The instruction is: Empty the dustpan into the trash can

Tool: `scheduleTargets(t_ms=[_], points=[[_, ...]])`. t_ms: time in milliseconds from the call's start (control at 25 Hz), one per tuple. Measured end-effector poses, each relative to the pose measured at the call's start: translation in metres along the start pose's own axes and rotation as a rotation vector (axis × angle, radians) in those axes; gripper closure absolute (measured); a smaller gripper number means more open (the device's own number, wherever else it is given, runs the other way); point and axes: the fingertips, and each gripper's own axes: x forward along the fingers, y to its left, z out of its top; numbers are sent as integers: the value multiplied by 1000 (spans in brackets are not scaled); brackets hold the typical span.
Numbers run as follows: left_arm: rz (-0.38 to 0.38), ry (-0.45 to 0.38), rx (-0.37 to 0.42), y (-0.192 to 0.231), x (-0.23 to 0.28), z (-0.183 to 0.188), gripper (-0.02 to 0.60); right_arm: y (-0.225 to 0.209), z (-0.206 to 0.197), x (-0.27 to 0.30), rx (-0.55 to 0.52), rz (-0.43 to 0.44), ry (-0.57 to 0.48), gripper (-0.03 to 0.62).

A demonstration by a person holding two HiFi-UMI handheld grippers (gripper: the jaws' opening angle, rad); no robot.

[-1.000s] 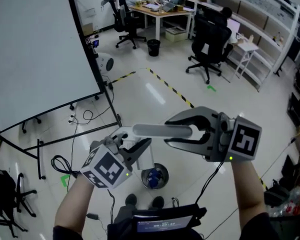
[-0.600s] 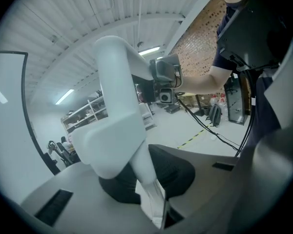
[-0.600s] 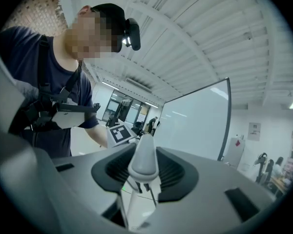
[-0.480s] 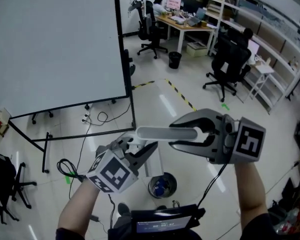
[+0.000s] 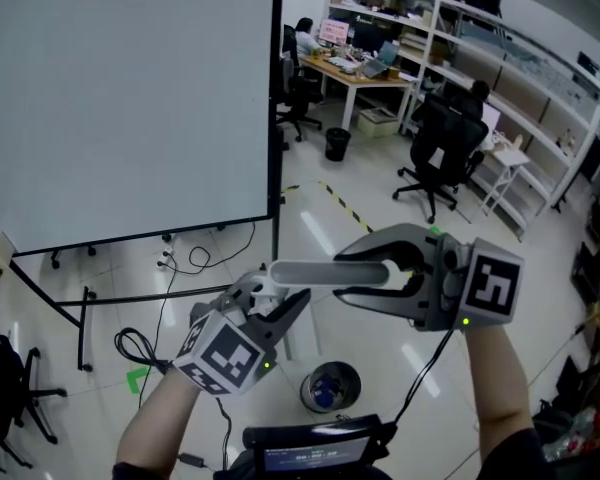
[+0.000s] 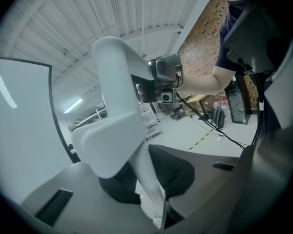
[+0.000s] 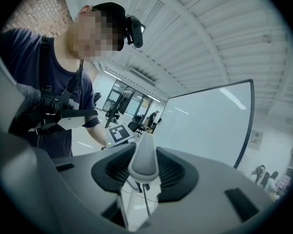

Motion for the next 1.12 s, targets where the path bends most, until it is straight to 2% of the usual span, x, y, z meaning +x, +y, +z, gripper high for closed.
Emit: scheduleTargets(t_ms=[360,680,1120], points=[[65,-5,1,31,-58,-27,534,5,12,67,-20,12,62,445],[99,13,-33,73,-101,-73,533,-11,9,143,-13,52,58,445],[161,58,-54,79,-114,-77,532,-10,15,152,-16,100,24,445]])
